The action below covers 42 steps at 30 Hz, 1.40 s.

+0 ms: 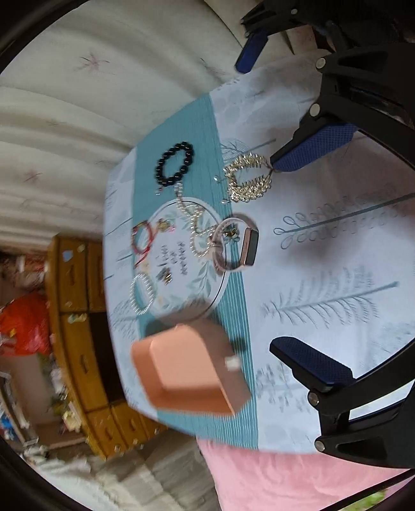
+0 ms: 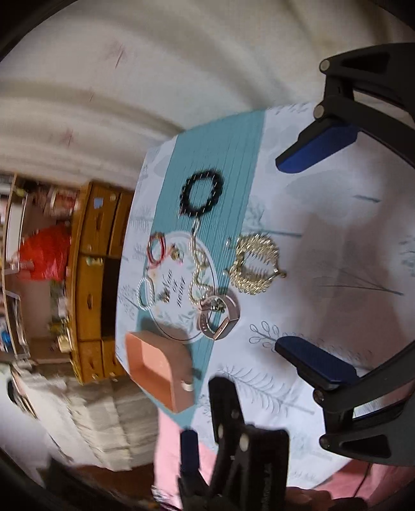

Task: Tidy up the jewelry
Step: 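Grasp the white-band smartwatch with the left gripper while the right gripper grasps the gold leaf necklace, then carry the watch with the left gripper while the right carries the necklace into the pink box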

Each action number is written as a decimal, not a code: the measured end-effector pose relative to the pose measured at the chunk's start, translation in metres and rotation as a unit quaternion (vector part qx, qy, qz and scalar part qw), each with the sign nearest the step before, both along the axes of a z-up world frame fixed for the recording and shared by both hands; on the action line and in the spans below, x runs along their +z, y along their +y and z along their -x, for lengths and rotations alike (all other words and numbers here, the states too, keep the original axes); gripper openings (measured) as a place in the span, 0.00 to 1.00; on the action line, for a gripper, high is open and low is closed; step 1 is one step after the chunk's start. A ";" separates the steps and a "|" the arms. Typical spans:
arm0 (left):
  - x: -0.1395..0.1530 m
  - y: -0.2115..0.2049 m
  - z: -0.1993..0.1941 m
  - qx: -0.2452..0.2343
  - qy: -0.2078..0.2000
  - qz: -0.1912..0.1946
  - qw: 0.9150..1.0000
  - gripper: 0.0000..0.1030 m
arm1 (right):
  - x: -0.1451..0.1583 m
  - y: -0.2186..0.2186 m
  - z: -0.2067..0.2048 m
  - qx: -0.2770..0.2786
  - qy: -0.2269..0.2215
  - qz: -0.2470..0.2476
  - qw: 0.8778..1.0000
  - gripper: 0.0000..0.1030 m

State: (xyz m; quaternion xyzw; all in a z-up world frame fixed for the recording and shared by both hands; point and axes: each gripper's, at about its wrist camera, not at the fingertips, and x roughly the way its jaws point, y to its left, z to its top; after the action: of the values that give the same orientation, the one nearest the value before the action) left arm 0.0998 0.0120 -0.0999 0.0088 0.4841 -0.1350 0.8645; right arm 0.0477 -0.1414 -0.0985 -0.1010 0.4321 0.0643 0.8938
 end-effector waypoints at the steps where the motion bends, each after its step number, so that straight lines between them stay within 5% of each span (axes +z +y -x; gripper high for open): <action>1: -0.008 -0.001 -0.006 -0.002 0.005 0.003 1.000 0.98 | -0.011 0.004 -0.008 0.009 0.000 0.011 1.000 0.99; 9: -0.069 -0.023 -0.044 -0.030 0.022 -0.001 0.999 0.89 | -0.074 0.006 -0.044 0.008 0.030 -0.018 0.999 0.99; 17: -0.092 -0.039 -0.049 -0.009 0.010 -0.041 0.999 0.86 | -0.096 -0.001 -0.063 0.024 0.042 -0.046 0.998 0.86; 23: -0.089 -0.045 -0.046 -0.008 -0.019 -0.040 0.999 0.77 | -0.096 -0.002 -0.063 0.040 0.020 -0.050 0.998 0.85; 25: -0.087 -0.044 -0.047 0.003 -0.026 -0.039 0.999 0.59 | -0.095 -0.001 -0.063 0.046 0.015 -0.053 0.997 0.73; 28: -0.086 -0.045 -0.048 0.011 -0.027 -0.042 0.999 0.55 | -0.094 -0.002 -0.065 0.052 0.013 -0.056 0.997 0.71; 34: -0.079 -0.038 -0.047 0.015 -0.026 -0.035 0.999 0.52 | -0.087 -0.009 -0.068 0.045 0.027 -0.090 0.995 0.70; 42: -0.036 -0.011 -0.049 0.014 -0.045 -0.021 0.999 0.52 | -0.056 -0.001 -0.071 0.031 0.011 -0.112 0.993 0.70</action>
State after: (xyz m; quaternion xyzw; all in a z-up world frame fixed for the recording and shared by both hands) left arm 0.1485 0.0013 -0.1355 0.0259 0.4474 -0.1121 0.8869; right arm 0.1185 -0.1429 -0.1540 -0.0127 0.4284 0.1407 0.8925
